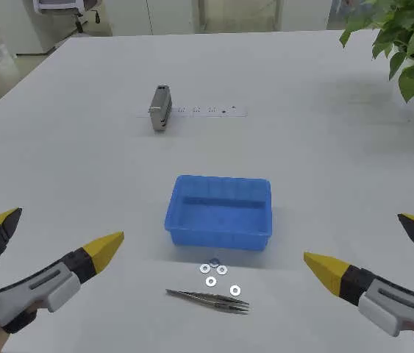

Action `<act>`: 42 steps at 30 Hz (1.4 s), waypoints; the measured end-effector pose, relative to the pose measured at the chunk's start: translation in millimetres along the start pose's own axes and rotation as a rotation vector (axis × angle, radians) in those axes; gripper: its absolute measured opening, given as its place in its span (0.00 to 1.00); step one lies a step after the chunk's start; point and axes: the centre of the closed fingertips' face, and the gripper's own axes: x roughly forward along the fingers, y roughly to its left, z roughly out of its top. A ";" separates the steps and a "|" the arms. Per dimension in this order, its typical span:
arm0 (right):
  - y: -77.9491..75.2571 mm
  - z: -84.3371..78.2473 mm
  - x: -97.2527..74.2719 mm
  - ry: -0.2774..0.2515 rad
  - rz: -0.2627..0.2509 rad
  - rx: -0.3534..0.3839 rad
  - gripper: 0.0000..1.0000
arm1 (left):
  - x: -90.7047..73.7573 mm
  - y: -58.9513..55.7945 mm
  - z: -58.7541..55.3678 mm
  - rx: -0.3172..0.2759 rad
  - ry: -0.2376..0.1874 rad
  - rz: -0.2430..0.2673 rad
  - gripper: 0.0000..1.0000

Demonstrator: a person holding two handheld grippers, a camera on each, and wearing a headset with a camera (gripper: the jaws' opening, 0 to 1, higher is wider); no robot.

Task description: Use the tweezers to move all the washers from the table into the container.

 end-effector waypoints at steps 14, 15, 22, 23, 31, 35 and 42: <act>-3.3 -1.4 -1.2 0.004 -0.007 0.021 0.74 | 0.0 1.1 -0.8 -0.011 0.003 -0.001 0.93; -3.8 -1.4 -1.3 0.003 -0.009 0.022 0.74 | 0.2 1.0 -1.1 -0.013 0.004 -0.004 0.93; -4.6 -2.7 -1.5 0.008 -0.007 0.027 0.73 | 0.1 1.7 -1.8 -0.004 0.008 0.001 0.92; -4.5 -3.1 -1.3 0.011 -0.006 0.025 0.73 | -0.1 1.5 -1.6 -0.007 0.007 0.002 0.92; -6.1 -3.4 -2.2 0.012 -0.014 0.018 0.72 | -0.9 5.0 -2.1 -0.020 0.007 0.015 0.92; -7.8 -3.9 -2.7 0.013 -0.020 0.023 0.71 | -0.8 5.1 -3.3 -0.020 0.012 0.013 0.92; -7.4 -5.1 -2.5 0.021 -0.021 0.015 0.70 | -0.8 4.6 -3.4 -0.017 0.012 0.009 0.91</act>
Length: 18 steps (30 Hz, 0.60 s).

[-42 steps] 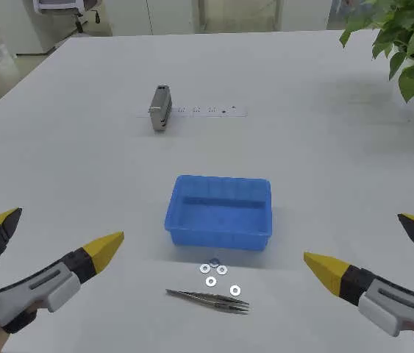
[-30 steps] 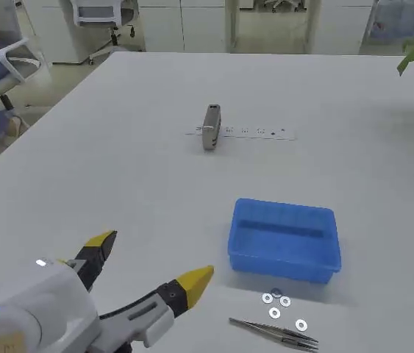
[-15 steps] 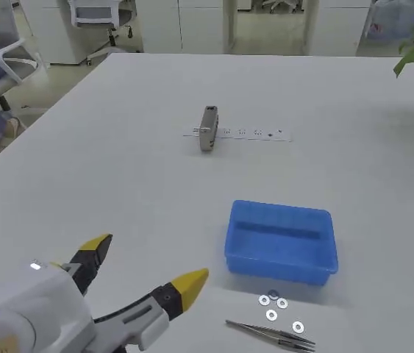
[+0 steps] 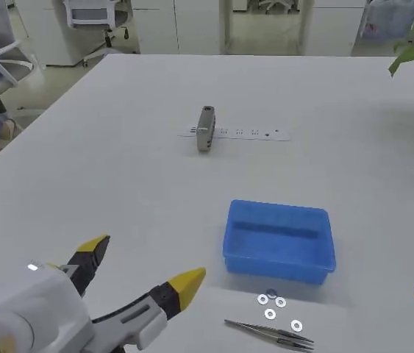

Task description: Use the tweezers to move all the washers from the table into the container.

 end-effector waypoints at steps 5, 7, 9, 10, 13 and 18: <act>0.4 1.1 -0.6 -0.001 -0.004 -0.010 0.70 | -0.6 -1.9 3.0 0.003 -0.012 -0.006 0.91; 2.7 2.5 -0.7 -0.003 -0.001 -0.022 0.70 | -0.3 -2.9 3.9 -0.002 -0.015 -0.014 0.91; 4.8 2.9 0.0 0.003 0.000 -0.041 0.70 | -0.4 -2.8 4.6 -0.008 -0.018 -0.017 0.91; 5.6 3.1 0.1 0.004 0.002 -0.046 0.69 | -0.5 -3.0 4.9 -0.012 -0.020 -0.019 0.91; 8.6 3.5 0.2 0.011 0.011 -0.062 0.68 | -0.6 -3.8 5.2 -0.024 -0.020 -0.027 0.91; 17.8 -1.1 0.5 0.090 0.048 -0.138 0.60 | 2.4 -10.9 -5.9 -0.057 0.070 -0.087 0.87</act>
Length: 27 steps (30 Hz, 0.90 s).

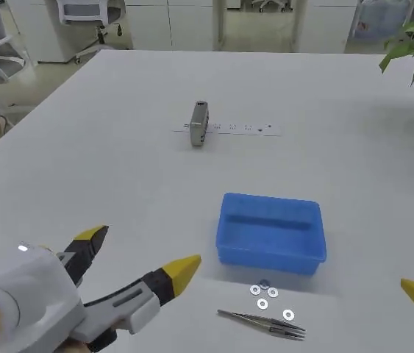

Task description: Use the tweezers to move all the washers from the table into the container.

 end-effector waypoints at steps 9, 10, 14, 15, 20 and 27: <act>69.6 -8.0 27.5 0.137 0.318 -0.188 0.24 | 13.6 -34.2 -36.2 0.099 0.252 -0.253 0.52; 79.2 -12.2 31.5 0.155 0.360 -0.199 0.22 | 15.4 -38.6 -39.8 0.092 0.269 -0.280 0.51; 106.9 -30.3 42.9 0.237 0.463 -0.271 0.17 | 19.5 -44.5 -58.7 0.184 0.374 -0.338 0.43; 111.5 -35.1 44.8 0.253 0.487 -0.282 0.17 | 21.5 -45.4 -64.6 0.219 0.402 -0.352 0.40; 134.5 -53.6 54.9 0.315 0.575 -0.339 0.15 | 27.0 -54.4 -85.5 0.276 0.505 -0.437 0.30; 150.5 -68.5 68.5 0.371 0.636 -0.405 0.13 | 39.0 -53.1 -111.7 0.340 0.638 -0.491 0.21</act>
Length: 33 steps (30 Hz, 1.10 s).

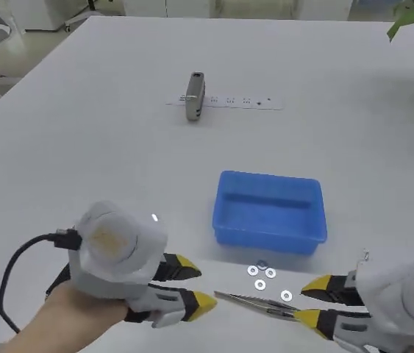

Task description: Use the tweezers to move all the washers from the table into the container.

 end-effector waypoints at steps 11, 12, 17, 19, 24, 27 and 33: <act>1.7 -4.4 21.5 0.041 0.058 -0.026 0.12 | 28.9 4.1 -12.6 0.150 0.151 -0.060 0.16; 1.5 -4.3 22.2 0.042 0.059 -0.029 0.12 | 30.3 4.4 -13.5 0.191 0.170 -0.059 0.15; 3.0 -4.2 26.0 0.042 0.077 -0.033 0.12 | 36.5 2.5 -17.7 0.357 0.226 -0.070 0.10; 2.6 -4.6 28.0 0.042 0.078 -0.038 0.13 | 37.1 2.3 -17.1 0.408 0.235 -0.073 0.08; 3.4 -1.8 32.8 0.023 0.095 -0.070 0.16 | 37.0 -7.0 -17.1 0.601 0.268 -0.134 0.00; 2.9 -2.0 33.3 0.024 0.101 -0.082 0.15 | 33.1 -13.2 -10.3 0.662 0.261 -0.146 0.00; 8.2 1.0 25.8 -0.003 0.127 -0.103 0.13 | 17.5 -27.3 16.9 0.712 0.215 -0.144 0.00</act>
